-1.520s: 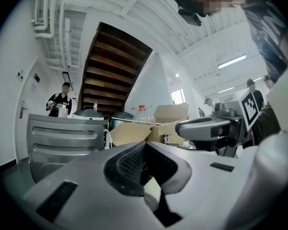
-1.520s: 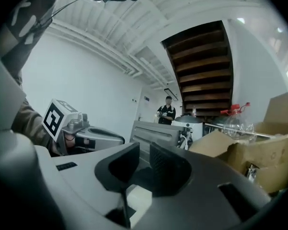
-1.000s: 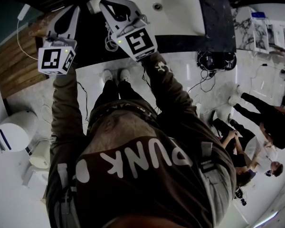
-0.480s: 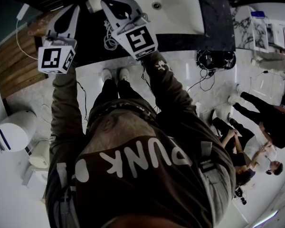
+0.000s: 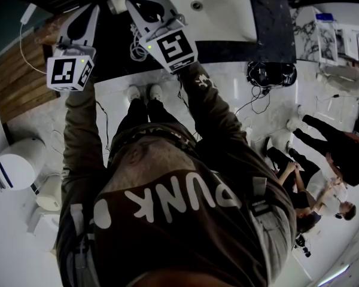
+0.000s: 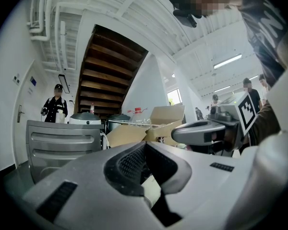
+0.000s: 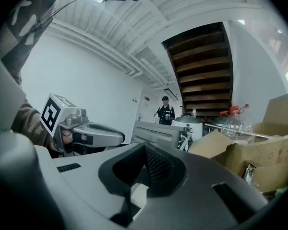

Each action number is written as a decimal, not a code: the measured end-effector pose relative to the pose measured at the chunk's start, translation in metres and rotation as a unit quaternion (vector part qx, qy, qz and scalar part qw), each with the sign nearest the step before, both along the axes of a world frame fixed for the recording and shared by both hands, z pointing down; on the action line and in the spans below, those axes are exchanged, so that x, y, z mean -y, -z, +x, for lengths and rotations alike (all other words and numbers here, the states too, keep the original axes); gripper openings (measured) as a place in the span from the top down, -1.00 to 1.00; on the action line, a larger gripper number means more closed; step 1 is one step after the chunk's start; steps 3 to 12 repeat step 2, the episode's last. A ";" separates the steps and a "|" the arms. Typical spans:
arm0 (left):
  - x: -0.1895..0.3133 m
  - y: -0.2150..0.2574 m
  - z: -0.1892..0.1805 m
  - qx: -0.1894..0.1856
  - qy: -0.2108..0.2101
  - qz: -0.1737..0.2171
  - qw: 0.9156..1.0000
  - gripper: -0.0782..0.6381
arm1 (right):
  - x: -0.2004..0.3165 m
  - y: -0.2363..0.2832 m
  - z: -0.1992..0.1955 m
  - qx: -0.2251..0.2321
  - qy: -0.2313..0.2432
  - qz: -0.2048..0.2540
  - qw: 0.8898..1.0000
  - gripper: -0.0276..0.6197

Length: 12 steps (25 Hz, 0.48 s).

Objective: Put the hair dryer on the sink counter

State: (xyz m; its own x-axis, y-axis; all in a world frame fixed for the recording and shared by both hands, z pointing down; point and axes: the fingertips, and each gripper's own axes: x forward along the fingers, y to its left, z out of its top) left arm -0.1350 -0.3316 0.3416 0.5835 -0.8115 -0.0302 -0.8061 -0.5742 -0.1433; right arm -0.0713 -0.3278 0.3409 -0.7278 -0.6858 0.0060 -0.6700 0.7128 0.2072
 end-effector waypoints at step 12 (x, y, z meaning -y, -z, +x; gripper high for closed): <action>-0.002 -0.001 -0.001 0.000 0.001 -0.001 1.000 0.80 | -0.002 -0.001 -0.001 -0.002 0.002 -0.002 1.000 0.89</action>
